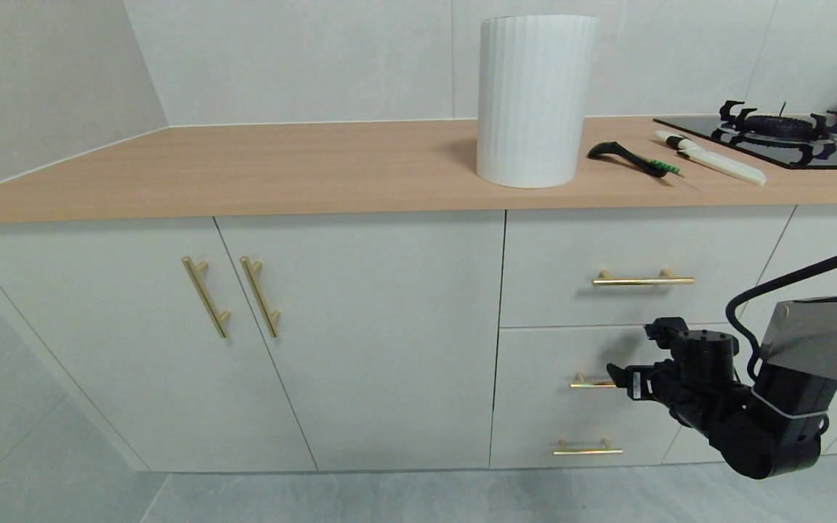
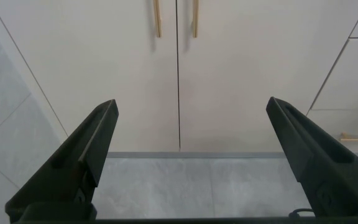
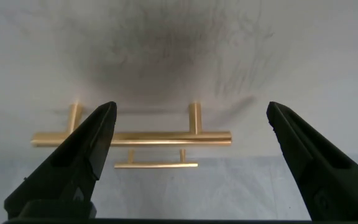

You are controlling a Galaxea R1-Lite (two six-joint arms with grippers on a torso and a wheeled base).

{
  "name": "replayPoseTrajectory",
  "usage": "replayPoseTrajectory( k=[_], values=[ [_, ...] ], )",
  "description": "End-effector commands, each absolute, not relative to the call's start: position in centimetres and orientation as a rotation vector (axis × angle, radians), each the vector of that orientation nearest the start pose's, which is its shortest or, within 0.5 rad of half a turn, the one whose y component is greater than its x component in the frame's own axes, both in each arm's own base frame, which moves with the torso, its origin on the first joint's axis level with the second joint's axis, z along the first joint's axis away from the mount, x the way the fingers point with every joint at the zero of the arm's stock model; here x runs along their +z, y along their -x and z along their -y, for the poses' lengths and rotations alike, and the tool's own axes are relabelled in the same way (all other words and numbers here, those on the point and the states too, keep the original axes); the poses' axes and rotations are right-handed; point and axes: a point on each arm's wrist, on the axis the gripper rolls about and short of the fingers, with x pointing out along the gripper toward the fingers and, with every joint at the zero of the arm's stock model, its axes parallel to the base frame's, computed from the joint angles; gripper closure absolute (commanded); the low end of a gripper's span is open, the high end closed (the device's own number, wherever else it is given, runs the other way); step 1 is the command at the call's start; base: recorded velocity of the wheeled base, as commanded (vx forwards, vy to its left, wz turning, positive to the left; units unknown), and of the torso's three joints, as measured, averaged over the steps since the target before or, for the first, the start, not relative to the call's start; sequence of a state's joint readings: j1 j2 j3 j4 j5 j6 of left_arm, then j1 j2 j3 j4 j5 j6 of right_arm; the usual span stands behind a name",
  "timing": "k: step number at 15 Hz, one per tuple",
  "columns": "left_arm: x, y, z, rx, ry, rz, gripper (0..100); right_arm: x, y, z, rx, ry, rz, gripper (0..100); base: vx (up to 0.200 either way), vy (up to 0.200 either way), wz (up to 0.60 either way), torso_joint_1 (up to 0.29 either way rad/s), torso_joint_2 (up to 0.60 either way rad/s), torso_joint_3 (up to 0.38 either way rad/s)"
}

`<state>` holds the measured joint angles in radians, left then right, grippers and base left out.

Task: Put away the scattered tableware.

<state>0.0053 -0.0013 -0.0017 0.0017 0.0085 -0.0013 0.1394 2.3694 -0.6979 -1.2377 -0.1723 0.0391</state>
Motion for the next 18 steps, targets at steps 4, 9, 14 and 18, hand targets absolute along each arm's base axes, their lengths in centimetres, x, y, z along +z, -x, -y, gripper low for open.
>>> replayPoseTrajectory(
  k=[4, 9, 14, 18],
  values=[
    [7.6, 2.3, 0.0, 0.015, 0.002, 0.000, 0, -3.3, -37.3, -4.9, -0.053, 0.034, -0.441, 0, 0.000, 0.000, 0.00, 0.000, 0.00, 0.000],
    [7.6, 2.3, 0.0, 0.015, 0.002, 0.000, 0, -4.0, -37.7, -4.9, -0.074, 0.044, -0.444, 0, 0.000, 0.000, 0.00, 0.000, 0.00, 0.000],
    [7.6, 2.3, 0.0, 0.015, 0.002, 0.000, 0, -4.3, -37.0, -4.8, -0.071, 0.064, -0.474, 0, 0.000, 0.000, 0.00, 0.000, 0.00, 0.000],
    [7.6, 2.3, 0.0, 0.015, 0.002, 0.000, 0, -4.5, -36.6, -4.7, -0.066, 0.086, -0.490, 0, 0.000, 0.000, 0.00, 0.000, 0.00, 0.000]
  ],
)
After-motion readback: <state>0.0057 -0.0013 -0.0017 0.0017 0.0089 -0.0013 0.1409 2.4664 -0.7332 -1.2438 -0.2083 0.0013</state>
